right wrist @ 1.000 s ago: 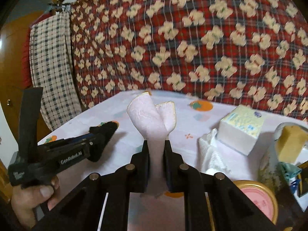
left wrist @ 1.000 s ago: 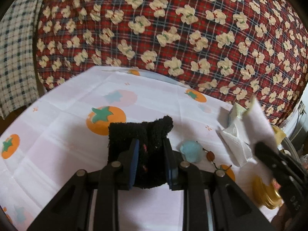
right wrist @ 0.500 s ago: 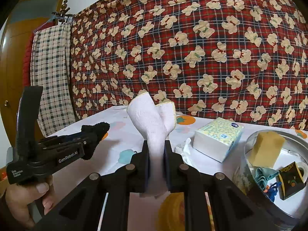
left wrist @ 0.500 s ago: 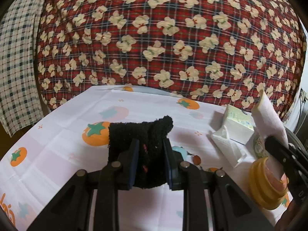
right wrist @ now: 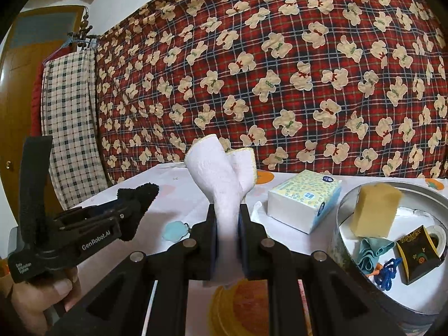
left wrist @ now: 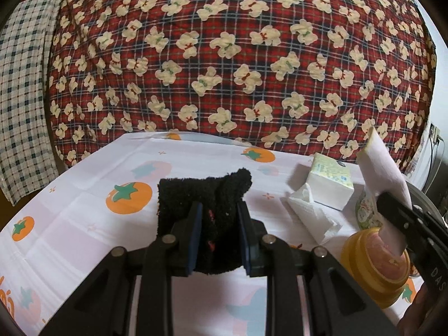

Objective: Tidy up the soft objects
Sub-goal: 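Carry the pink towel and black square over the silver tin with both tools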

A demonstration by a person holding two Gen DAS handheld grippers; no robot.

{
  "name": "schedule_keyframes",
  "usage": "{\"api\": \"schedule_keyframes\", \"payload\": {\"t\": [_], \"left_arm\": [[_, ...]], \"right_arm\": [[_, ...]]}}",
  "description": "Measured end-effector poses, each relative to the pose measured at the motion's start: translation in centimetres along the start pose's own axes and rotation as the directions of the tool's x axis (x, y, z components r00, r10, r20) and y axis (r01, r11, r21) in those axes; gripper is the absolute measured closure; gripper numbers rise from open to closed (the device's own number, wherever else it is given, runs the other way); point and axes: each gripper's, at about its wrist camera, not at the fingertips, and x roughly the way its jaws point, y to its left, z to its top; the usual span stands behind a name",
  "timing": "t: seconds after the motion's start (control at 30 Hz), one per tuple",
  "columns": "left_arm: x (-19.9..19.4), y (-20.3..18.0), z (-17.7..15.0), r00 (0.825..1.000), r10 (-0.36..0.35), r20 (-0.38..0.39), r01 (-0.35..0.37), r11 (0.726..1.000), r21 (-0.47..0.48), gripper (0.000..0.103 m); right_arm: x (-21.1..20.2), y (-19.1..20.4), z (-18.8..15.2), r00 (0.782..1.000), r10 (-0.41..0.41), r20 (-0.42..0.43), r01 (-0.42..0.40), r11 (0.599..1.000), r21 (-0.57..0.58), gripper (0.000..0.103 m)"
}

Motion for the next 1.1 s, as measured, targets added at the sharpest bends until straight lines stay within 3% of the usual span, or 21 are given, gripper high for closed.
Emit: {"api": "schedule_keyframes", "payload": {"t": [0.43, 1.1], "left_arm": [[-0.2, -2.4, -0.1, 0.999, 0.014, 0.030, -0.015, 0.999, 0.038, 0.080], [-0.4, -5.1, -0.2, 0.997, 0.029, 0.065, -0.033, 0.997, 0.068, 0.080]], "right_arm": [[-0.3, -1.0, 0.0, 1.000, 0.001, 0.007, -0.001, 0.998, 0.057, 0.088], [-0.6, -2.2, 0.0, 0.999, -0.026, 0.018, 0.025, 0.998, 0.053, 0.088]]}}
